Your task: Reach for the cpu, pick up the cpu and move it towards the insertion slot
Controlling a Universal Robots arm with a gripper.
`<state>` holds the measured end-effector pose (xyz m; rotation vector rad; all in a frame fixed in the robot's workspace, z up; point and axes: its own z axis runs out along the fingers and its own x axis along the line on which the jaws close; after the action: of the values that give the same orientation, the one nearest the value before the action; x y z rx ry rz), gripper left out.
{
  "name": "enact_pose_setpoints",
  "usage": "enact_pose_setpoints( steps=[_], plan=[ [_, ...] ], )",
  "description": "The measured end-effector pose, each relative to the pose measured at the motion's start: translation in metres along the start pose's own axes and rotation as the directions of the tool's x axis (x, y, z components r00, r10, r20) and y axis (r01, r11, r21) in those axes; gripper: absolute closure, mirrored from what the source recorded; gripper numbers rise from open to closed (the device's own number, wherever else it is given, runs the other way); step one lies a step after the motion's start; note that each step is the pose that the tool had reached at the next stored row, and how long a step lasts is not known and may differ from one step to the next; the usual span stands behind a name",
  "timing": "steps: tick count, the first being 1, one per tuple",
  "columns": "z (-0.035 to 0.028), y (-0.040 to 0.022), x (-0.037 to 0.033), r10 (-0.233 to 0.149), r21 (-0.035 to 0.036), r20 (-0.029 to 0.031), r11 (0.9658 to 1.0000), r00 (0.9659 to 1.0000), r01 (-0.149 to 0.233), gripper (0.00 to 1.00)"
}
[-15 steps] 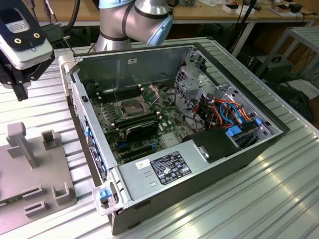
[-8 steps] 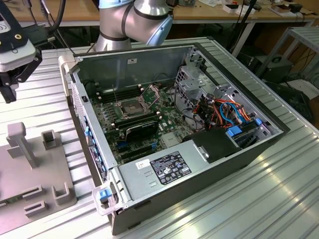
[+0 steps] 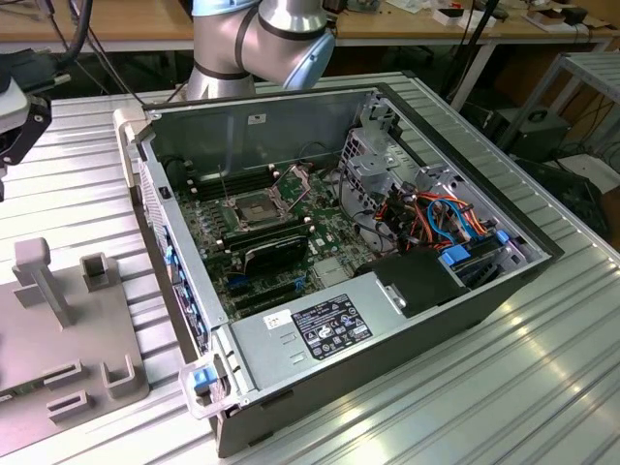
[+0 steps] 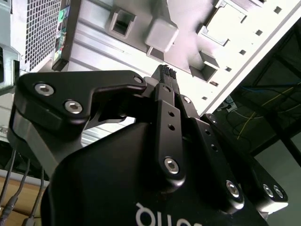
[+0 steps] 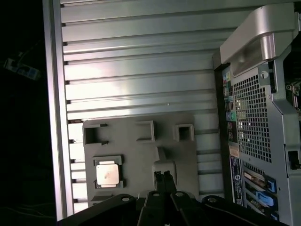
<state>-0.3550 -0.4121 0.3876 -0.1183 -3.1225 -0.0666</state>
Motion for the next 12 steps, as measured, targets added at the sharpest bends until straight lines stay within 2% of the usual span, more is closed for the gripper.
enact_pose_setpoints(
  steps=[3,9,12],
  plan=[
    [0.0003,-0.0005,0.0062,0.0,0.0001,-0.0007,1.0,1.0,0.0,0.89],
    [0.0003,-0.0006,0.0075,0.0,0.0002,-0.0008,1.0,1.0,0.0,0.89],
    [0.0004,-0.0011,0.0115,0.0,0.0001,-0.0008,1.0,1.0,0.0,0.89]
  ],
)
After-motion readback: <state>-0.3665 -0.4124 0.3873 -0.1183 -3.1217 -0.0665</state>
